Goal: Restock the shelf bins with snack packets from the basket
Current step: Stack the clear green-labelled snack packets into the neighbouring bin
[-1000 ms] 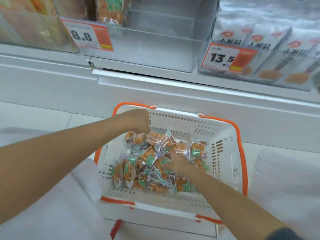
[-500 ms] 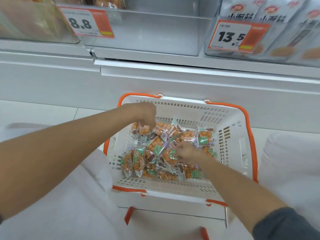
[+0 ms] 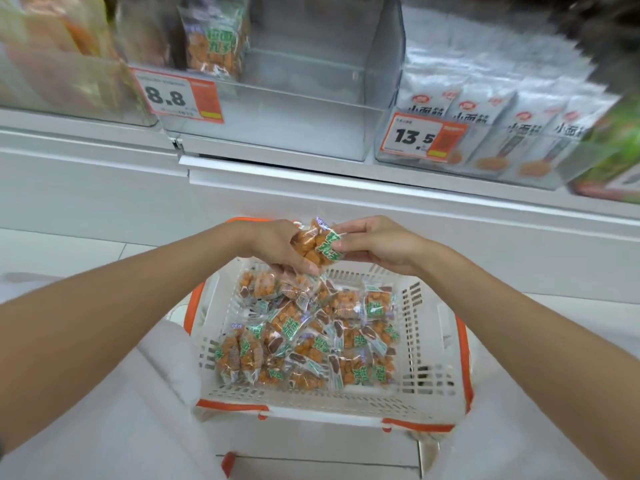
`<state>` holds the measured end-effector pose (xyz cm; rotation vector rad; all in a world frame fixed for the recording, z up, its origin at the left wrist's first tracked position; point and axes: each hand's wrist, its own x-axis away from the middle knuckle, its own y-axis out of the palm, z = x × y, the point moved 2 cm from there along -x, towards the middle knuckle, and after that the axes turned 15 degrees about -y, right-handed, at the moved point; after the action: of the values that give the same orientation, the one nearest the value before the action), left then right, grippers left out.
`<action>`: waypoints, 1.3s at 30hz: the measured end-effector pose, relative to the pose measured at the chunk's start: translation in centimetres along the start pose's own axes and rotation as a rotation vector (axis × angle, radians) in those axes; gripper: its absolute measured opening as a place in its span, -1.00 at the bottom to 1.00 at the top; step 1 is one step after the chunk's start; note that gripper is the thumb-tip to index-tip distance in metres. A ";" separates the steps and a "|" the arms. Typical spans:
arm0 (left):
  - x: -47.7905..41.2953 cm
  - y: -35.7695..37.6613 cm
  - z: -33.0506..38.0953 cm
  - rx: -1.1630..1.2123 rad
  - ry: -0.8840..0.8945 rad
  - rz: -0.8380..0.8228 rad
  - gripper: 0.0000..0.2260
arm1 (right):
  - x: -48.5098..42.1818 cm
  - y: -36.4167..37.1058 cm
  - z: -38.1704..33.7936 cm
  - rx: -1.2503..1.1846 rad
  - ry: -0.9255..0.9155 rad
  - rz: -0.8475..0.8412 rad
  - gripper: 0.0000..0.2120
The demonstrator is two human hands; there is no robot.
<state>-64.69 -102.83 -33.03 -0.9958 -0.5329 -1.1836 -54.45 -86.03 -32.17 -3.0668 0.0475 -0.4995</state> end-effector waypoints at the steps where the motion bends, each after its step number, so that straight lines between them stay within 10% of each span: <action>1: 0.1 -0.2 0.0 -0.010 0.022 0.009 -0.71 | 0.0 -0.3 -0.2 0.013 -0.012 -0.010 -0.61; 17: 5.6 -5.6 0.7 0.008 0.220 0.258 -0.76 | -0.3 0.9 -6.9 0.214 -0.294 0.085 -0.57; 25: 12.3 -16.4 1.4 0.219 0.516 0.903 -0.80 | -6.9 3.8 -19.8 0.398 -0.711 0.222 -0.71; 35: 9.8 -26.6 -0.1 0.182 0.284 0.993 -0.71 | -18.9 5.6 -22.3 0.175 -0.585 0.243 -0.76; 39: 9.4 -28.0 0.8 -0.252 0.122 1.092 -0.44 | -21.6 5.8 -21.3 0.115 -0.523 0.243 -0.57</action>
<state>-87.58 -108.34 -15.18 -1.1733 0.2808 -0.3133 -81.87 -91.68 -19.07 -2.9135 0.3530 0.3018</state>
